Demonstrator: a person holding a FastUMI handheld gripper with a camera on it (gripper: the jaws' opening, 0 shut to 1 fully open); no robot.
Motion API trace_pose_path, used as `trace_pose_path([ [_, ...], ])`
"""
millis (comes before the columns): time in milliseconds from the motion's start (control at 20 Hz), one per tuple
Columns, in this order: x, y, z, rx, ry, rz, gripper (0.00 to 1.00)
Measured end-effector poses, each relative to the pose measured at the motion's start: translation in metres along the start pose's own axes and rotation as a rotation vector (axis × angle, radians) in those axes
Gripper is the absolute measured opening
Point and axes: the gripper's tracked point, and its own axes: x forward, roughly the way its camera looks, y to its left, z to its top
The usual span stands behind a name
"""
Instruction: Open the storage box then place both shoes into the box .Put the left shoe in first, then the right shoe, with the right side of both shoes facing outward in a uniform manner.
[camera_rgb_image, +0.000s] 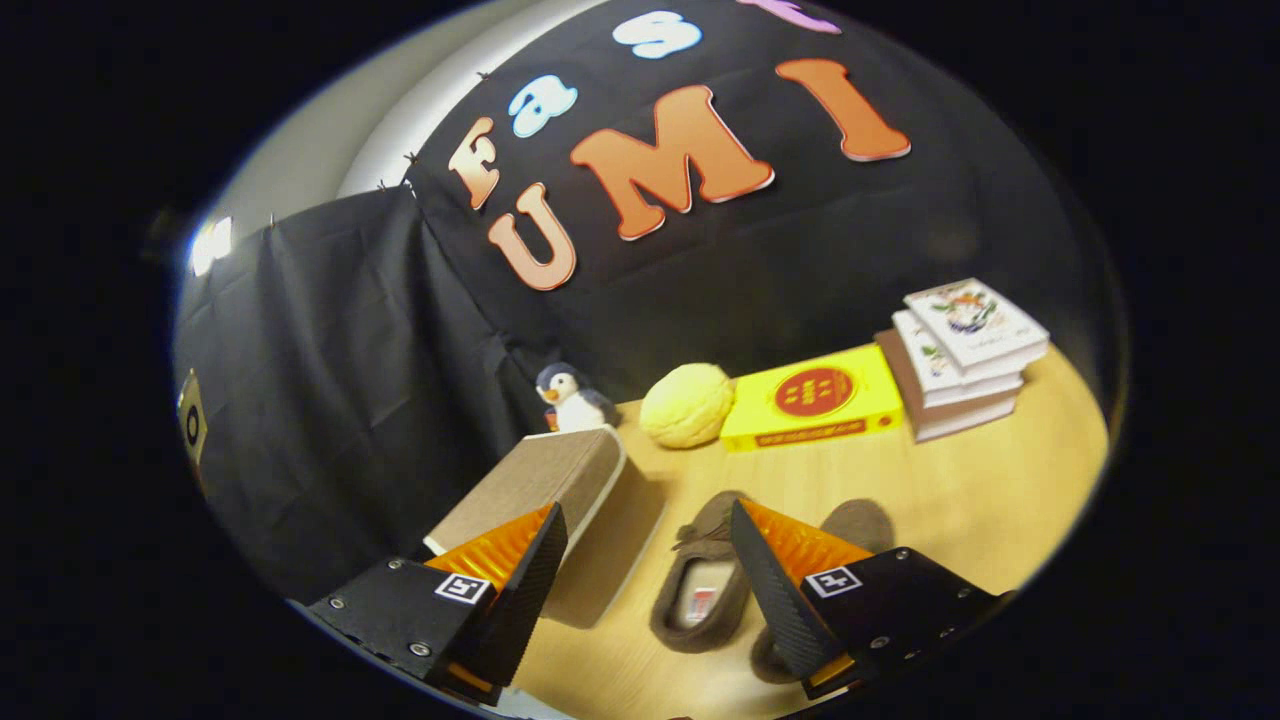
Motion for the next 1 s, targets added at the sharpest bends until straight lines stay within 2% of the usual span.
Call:
trace_pose_path([
  [200, 0.040, 0.038, -0.028, 0.248, 0.122, 0.266, 0.98],
  [350, 0.067, 0.054, -0.047, 0.373, 0.206, 0.379, 0.98],
  [550, 0.095, 0.062, -0.057, 0.523, 0.241, 0.448, 0.98],
  [1000, 0.119, 0.075, -0.070, 0.638, 0.263, 0.538, 0.97],
])
